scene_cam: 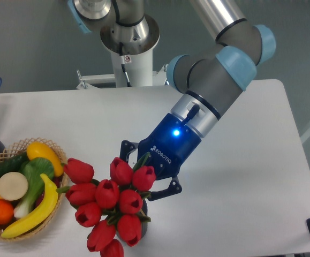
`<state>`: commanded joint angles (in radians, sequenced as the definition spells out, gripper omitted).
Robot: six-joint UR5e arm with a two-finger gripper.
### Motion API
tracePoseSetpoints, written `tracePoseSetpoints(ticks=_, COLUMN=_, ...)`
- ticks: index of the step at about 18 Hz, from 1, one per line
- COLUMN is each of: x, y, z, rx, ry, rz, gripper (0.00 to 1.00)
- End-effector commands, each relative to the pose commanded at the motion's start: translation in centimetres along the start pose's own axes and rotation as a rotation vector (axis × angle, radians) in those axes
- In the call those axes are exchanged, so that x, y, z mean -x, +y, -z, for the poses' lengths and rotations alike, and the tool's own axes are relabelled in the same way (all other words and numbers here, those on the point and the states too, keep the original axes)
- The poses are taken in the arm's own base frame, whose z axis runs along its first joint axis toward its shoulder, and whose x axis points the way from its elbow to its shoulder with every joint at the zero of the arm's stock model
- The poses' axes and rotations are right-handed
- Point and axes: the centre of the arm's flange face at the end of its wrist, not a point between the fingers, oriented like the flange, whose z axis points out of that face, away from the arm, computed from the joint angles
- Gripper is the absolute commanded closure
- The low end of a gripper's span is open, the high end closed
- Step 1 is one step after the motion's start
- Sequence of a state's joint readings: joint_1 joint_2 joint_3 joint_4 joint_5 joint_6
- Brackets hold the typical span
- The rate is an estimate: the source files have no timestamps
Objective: Insert the flowers into the vase
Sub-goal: 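Lower the tulip stems down into the dark grey vase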
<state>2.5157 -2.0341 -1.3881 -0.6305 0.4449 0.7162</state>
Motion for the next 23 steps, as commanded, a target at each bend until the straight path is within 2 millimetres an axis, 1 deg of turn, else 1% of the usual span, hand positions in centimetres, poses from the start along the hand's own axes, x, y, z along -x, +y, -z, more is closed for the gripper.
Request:
tracePoseSetpoints(ticks=2, x=-0.1, y=0.9, z=-0.3, rx=0.008, ry=0.006, rz=-0.007, gripper=0.78)
tracePoseSetpoints(ticks=4, x=-0.2, y=1.2, z=-0.5, rx=0.010, ry=0.009, rz=-0.002, gripper=0.77)
tracePoseSetpoints(ticks=8, x=0.3, y=2.2, z=-1.1, rx=0.017, ry=0.015, rz=0.011, gripper=0.77)
tracePoseSetpoints(ticks=9, x=0.3, y=2.5, z=-1.4, rx=0.019, ry=0.019, rz=0.015, gripper=0.77)
tracePoseSetpoints(ticks=10, x=0.0, y=2.6, z=-2.3, rx=0.023, ry=0.032, rz=0.015, gripper=0.77)
tracePoseSetpoints(ticks=12, x=0.2, y=3.4, z=-3.0, rx=0.030, ry=0.040, rz=0.018, gripper=0.77)
tracePoseSetpoints(ticks=13, x=0.6, y=4.1, z=-3.3, rx=0.033, ry=0.043, rz=0.018, gripper=0.77)
tracePoseSetpoints(ticks=16, x=0.8, y=5.7, z=-4.0, rx=0.046, ry=0.052, rz=0.027, gripper=0.76)
tracePoseSetpoints(ticks=21, x=0.3, y=8.0, z=-4.4, rx=0.059, ry=0.068, rz=-0.010, gripper=0.74)
tracePoseSetpoints(ticks=23, x=0.4, y=8.6, z=-4.5, rx=0.065, ry=0.069, rz=-0.009, gripper=0.73)
